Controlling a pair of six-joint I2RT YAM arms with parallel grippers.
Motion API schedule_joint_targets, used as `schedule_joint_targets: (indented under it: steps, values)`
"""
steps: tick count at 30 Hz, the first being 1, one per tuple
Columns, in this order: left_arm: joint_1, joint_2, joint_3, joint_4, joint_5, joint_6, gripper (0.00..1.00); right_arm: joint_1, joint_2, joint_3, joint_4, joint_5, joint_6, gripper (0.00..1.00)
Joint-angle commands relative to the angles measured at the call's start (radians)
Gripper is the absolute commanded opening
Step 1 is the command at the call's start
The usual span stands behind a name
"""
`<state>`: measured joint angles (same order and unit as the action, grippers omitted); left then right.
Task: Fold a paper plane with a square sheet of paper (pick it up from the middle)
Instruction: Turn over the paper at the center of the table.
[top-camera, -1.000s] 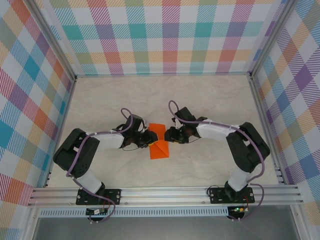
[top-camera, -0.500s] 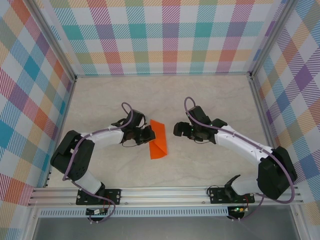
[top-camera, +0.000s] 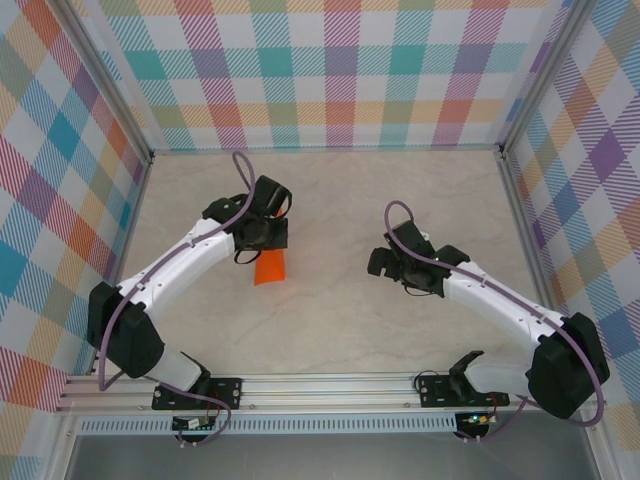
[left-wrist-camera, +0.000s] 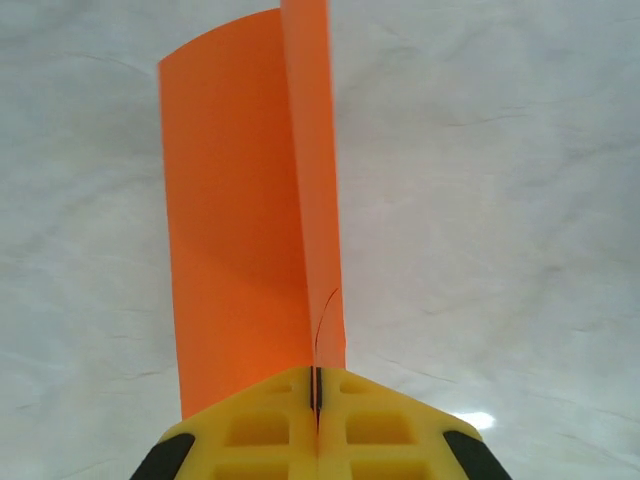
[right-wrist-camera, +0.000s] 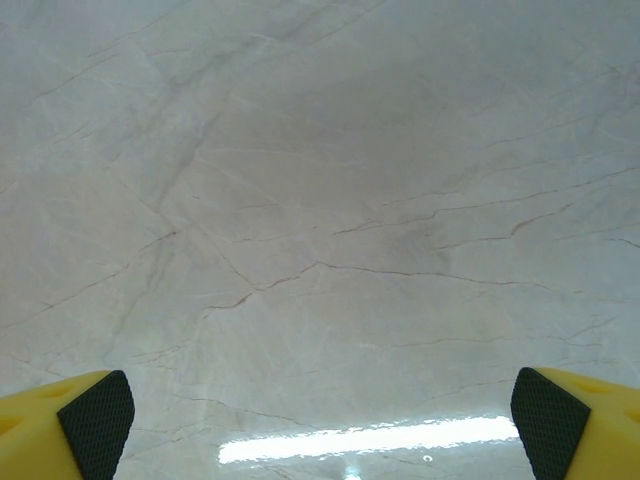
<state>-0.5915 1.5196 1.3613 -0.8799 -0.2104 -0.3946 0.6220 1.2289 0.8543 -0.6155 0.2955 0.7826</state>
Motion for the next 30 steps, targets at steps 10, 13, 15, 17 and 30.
schedule_joint_targets:
  steps: [10, 13, 15, 17, 30]
  values:
    - [-0.145, 0.46, 0.225, -0.268, -0.628, -0.001, 0.04, -0.036, -0.074, -0.059, -0.064, 0.047, 0.065, 1.0]
    - [-0.162, 0.548, 0.256, -0.242, -0.605, -0.009, 0.04, -0.042, -0.084, -0.066, -0.074, 0.048, 0.069, 1.0]
    - [-0.18, 0.593, 0.27, -0.216, -0.572, -0.011, 0.04, -0.047, -0.088, -0.068, -0.084, 0.048, 0.072, 1.0]
    - [-0.196, 0.618, 0.278, -0.189, -0.504, -0.011, 0.05, -0.051, -0.091, -0.066, -0.096, 0.051, 0.076, 1.0]
    - [-0.24, 0.617, 0.23, -0.067, -0.245, -0.027, 0.2, -0.069, -0.094, -0.074, -0.105, 0.046, 0.092, 1.0]
